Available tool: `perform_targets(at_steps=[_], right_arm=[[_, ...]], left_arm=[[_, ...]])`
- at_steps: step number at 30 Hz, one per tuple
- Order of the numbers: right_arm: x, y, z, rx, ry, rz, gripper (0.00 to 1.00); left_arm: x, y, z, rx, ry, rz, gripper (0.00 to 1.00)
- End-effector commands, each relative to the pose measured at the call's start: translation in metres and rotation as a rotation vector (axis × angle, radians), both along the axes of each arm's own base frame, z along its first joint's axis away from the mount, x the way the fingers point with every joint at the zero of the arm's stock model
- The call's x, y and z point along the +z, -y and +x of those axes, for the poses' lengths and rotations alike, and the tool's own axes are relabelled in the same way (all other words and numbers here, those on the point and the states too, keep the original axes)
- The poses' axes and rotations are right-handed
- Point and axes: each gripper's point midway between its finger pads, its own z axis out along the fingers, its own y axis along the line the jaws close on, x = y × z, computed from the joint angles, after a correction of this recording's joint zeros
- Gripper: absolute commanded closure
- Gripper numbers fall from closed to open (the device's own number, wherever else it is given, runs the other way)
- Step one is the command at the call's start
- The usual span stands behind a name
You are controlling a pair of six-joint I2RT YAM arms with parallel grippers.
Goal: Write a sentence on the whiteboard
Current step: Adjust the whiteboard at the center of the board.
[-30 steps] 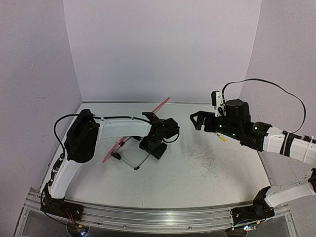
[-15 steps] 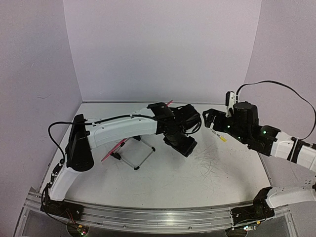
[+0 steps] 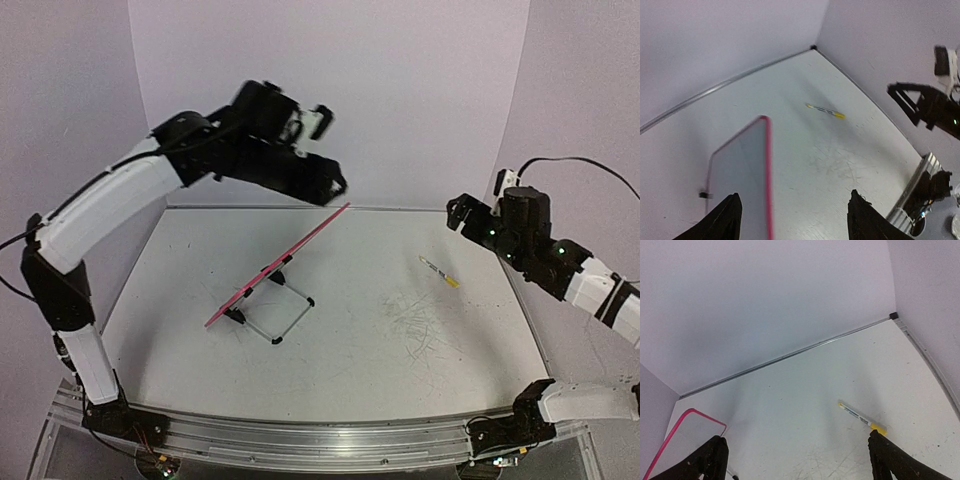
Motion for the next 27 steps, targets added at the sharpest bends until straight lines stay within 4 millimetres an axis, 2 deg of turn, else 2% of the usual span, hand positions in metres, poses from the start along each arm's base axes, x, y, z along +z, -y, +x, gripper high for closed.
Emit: perform_targets(at_steps=[1, 3, 5, 6, 7, 9, 14, 16, 20, 23, 27], right_arm=[[0.029, -0.083, -0.002, 0.268, -0.003, 0.071, 0.02], [0.035, -0.119, -0.005, 0.367, -0.040, 0.157, 0.02], [0.041, -0.150, -0.008, 0.433, -0.084, 0.251, 0.02], [0.037, -0.164, -0.011, 0.452, -0.125, 0.298, 0.02], [0.038, -0.176, -0.012, 0.462, -0.156, 0.352, 0.02], [0.032, -0.198, -0.015, 0.473, -0.218, 0.417, 0.02], [0.015, -0.238, -0.016, 0.465, -0.295, 0.454, 0.02], [0.009, -0.254, -0.015, 0.472, -0.308, 0.445, 0.02], [0.005, -0.282, -0.016, 0.497, -0.317, 0.433, 0.02], [-0.009, -0.294, -0.017, 0.494, -0.342, 0.408, 0.03], [-0.019, -0.303, -0.019, 0.501, -0.340, 0.370, 0.09]], left_arm=[[0.008, -0.135, 0.077, 0.299, 0.010, -0.105, 0.24], [-0.025, -0.180, 0.095, 0.366, -0.077, -0.131, 0.23], [-0.072, -0.217, 0.107, 0.431, -0.187, -0.139, 0.24], [-0.087, -0.225, 0.109, 0.437, -0.228, -0.160, 0.25], [-0.111, -0.239, 0.110, 0.466, -0.278, -0.156, 0.26], [-0.148, -0.249, 0.109, 0.480, -0.344, -0.167, 0.26], [-0.214, -0.240, 0.099, 0.446, -0.466, -0.228, 0.26], [-0.233, -0.236, 0.097, 0.434, -0.497, -0.242, 0.26], [-0.261, -0.229, 0.092, 0.414, -0.532, -0.261, 0.26], [-0.279, -0.224, 0.091, 0.406, -0.556, -0.254, 0.29], [-0.305, -0.206, 0.081, 0.374, -0.603, -0.219, 0.41]])
